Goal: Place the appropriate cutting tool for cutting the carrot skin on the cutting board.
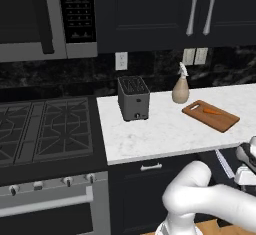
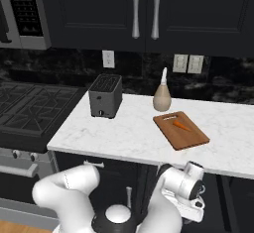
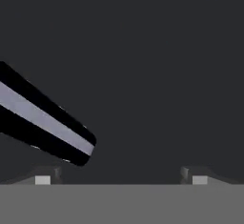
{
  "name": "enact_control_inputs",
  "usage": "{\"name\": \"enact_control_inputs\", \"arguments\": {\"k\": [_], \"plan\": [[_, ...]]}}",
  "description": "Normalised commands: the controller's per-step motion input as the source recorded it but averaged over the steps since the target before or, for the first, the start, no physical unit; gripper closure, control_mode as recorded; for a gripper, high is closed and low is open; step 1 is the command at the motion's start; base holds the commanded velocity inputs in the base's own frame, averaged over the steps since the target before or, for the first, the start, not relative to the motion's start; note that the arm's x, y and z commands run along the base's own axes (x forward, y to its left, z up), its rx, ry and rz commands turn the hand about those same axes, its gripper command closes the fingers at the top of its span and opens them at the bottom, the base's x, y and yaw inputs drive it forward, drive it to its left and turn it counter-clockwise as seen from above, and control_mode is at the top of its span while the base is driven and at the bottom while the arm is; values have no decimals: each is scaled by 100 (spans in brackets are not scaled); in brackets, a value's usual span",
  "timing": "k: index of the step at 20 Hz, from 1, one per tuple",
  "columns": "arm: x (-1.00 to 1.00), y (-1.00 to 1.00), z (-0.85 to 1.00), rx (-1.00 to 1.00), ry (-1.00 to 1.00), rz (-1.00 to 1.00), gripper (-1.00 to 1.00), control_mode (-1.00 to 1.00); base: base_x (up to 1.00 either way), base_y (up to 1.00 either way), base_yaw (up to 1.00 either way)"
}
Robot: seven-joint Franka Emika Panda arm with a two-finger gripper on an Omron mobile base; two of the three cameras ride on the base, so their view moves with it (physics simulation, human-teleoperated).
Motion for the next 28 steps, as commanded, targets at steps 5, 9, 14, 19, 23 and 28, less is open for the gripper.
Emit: {"name": "enact_control_inputs", "arguments": {"k": [5,9,14,19,23,28], "plan": [[-97,6,0,0,19,1,-100,-100,0,0,0],[-62,0,9,0,12,0,-100,-100,0,0,0],[18,0,73,0,5,0,-100,-100,0,0,0],[88,-11,73,0,2,0,-100,-100,0,0,0],[90,-30,11,0,-3,-2,-100,-100,0,0,0],[65,-27,-3,0,-14,-4,-100,-100,0,0,0]]}}
